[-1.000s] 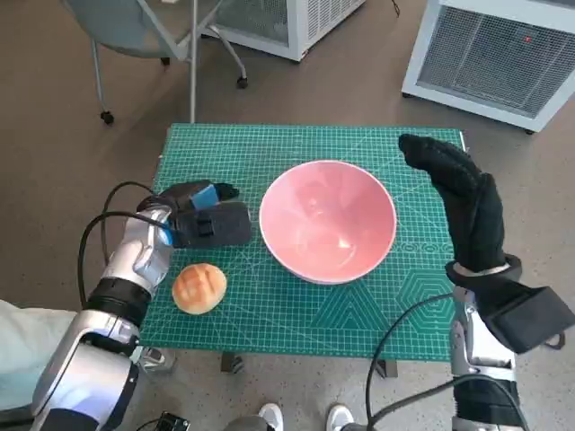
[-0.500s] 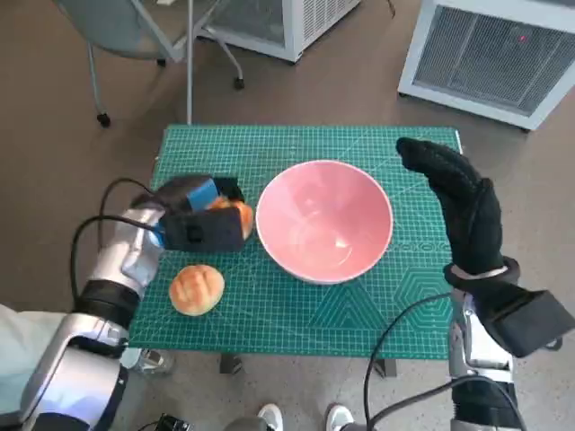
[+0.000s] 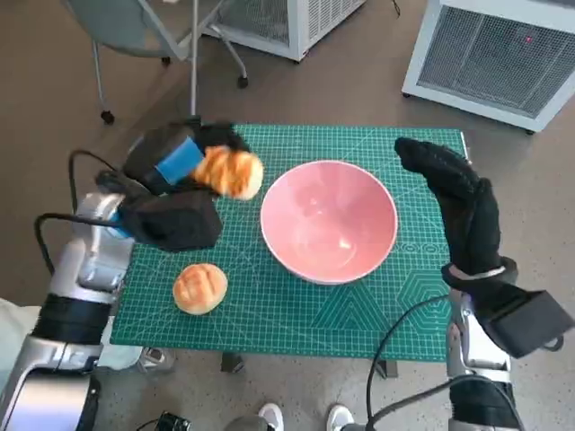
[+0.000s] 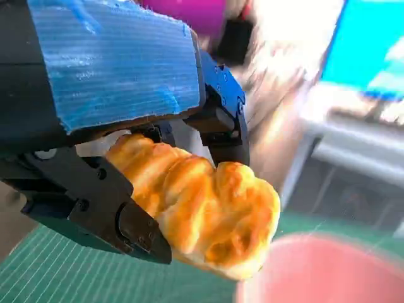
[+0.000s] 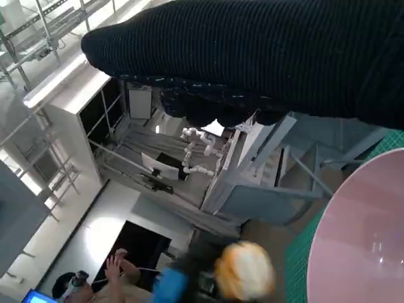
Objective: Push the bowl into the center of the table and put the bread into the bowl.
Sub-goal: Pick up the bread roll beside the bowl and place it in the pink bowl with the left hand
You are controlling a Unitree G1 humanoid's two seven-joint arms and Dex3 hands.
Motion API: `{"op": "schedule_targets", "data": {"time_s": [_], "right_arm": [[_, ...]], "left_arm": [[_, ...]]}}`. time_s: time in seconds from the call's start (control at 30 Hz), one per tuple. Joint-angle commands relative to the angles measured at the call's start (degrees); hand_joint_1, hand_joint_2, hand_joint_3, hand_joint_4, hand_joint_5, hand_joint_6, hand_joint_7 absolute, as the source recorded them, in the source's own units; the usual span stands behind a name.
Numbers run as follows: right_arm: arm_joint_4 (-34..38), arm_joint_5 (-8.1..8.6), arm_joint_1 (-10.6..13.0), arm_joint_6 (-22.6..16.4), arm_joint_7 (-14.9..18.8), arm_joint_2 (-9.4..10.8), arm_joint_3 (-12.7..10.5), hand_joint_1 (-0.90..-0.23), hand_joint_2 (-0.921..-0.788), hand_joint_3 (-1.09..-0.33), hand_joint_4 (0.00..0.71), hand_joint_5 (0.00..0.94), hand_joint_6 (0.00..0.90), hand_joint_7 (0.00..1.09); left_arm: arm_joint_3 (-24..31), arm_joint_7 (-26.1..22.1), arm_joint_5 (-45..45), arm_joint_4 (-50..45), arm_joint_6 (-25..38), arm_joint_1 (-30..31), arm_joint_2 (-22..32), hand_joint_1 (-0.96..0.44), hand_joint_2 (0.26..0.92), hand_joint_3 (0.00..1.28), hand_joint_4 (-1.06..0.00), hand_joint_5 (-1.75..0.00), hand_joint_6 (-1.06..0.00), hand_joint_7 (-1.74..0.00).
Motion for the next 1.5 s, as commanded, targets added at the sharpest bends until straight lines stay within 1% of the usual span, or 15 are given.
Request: {"op": "schedule_targets", "data": {"time_s": [0.03, 0.23, 0.37, 0.47, 0.53, 0.63, 0.7, 0.83, 0.87, 1.03, 1.27, 1.43, 1.47, 1.5], "right_arm": [[0.87, 0.17, 1.16, 0.36, 0.11, 0.27, 0.02, -0.705, -0.921, -0.798, 0.164, 0.009, -0.001, 0.42], [0.79, 0.01, 1.34, 0.11, 0.06, 0.17, -0.05, -0.705, -0.921, -0.798, 0.165, 0.009, -0.001, 0.42], [1.0, -0.25, 1.3, -0.15, -0.11, 0.12, -0.12, -0.705, -0.921, -0.799, 0.165, 0.008, -0.001, 0.42], [1.33, -0.43, 1.29, -0.53, -0.2, 0.1, -0.17, -0.705, -0.921, -0.798, 0.166, 0.008, -0.001, 0.42], [1.38, -0.55, 1.31, -0.71, -0.28, 0.08, -0.19, -0.705, -0.921, -0.798, 0.166, 0.008, -0.001, 0.42], [1.27, -0.83, 1.38, -0.88, -0.54, 0.06, -0.19, -0.707, -0.921, -0.798, 0.166, 0.008, -0.001, 0.43], [1.17, -0.96, 1.48, -0.97, -0.64, 0.04, -0.19, -0.708, -0.921, -0.798, 0.167, 0.008, -0.001, 0.43], [1.13, -1.17, 1.72, -1.29, -0.91, 0.04, -0.3, -0.709, -0.921, -0.798, 0.168, 0.008, -0.001, 0.43], [1.09, -1.12, 1.79, -1.3, -0.89, 0.04, -0.32, -0.709, -0.921, -0.798, 0.168, 0.008, -0.001, 0.43], [0.37, -0.7, 2.5, -1.02, -0.73, 0.04, -0.44, -0.709, -0.921, -0.799, 0.167, 0.007, -0.001, 0.43], [-0.38, -0.57, 3.29, -0.98, -0.85, 0.1, -0.56, -0.709, -0.921, -0.801, 0.166, 0.006, -0.001, 0.42], [-0.61, -0.43, 3.61, -1.09, -0.96, 0.17, -0.69, -0.707, -0.921, -0.801, 0.167, 0.006, -0.001, 0.42], [-0.62, -0.39, 3.64, -1.09, -0.98, 0.19, -0.71, -0.705, -0.921, -0.801, 0.167, 0.006, -0.001, 0.42], [-0.65, -0.4, 3.66, -1.1, -1.03, 0.2, -0.72, -0.704, -0.921, -0.802, 0.167, 0.006, -0.001, 0.42]], "left_arm": [[1.71, 0.39, -0.56, -7.49, 1.34, 1.33, -0.92, 0.0, 0.917, 0.05, -0.73, -1.21, -0.65, -1.04], [1.83, 0.58, -0.6, -13.59, 2.07, 1.86, -2.74, 0.0, 0.918, 0.05, -0.73, -1.23, -0.66, -1.02], [0.37, 1.47, 0.45, -15.18, 1.85, 1.77, -5.04, 0.0, 0.918, 0.04, -0.72, -1.27, -0.69, -0.96], [-1.51, 2.14, 1.62, -15.12, 1.01, 1.37, -6.94, 0.0, 0.916, 0.04, -0.72, -1.27, -0.7, -0.94], [-2.96, 2.21, 2.24, -14.49, 0.46, 0.87, -8.27, 0.0, 0.913, 0.05, -0.73, -1.25, -0.69, -0.96], [-4.71, 1.81, 2.87, -13.42, 0.02, 0.16, -9.88, 0.0, 0.918, 0.04, -0.74, -1.18, -0.66, -1.06], [-5.92, 1.52, 3.15, -12.27, -0.57, -0.38, -10.8, 0.0, 0.919, 0.05, -0.74, -1.17, -0.64, -1.09], [-8.39, 1.88, 3.7, -6.97, -3.63, -1.99, -12.6, 0.0, 0.92, 0.05, -0.74, -1.14, -0.62, -1.14], [-8.77, 1.95, 3.88, -5.76, -4.13, -2.4, -12.92, 0.0, 0.918, 0.05, -0.76, -1.12, -0.63, -1.14], [-11.18, 2.42, 5.41, 2.78, -6.43, -5.17, -14.65, 0.0, 0.92, 0.06, -0.74, -1.13, -0.6, -1.17], [-12.47, 2.79, 6.35, 9.71, -7.96, -6.96, -15.84, 0.0, 0.92, 0.07, -0.73, -1.15, -0.59, -1.17], [-12.28, 1.47, 5.48, 11.05, -7.29, -6.75, -16.42, 0.0, 0.92, 0.08, -0.72, -1.17, -0.58, -1.17], [-12.09, 0.96, 5.06, 10.88, -6.99, -6.56, -16.49, 0.0, 0.921, 0.13, -0.65, -1.23, -0.52, -1.24], [-11.93, 0.28, 4.68, 10.48, -6.41, -6.26, -16.55, 0.0, 0.921, 0.17, -0.6, -1.27, -0.49, -1.28]]}}
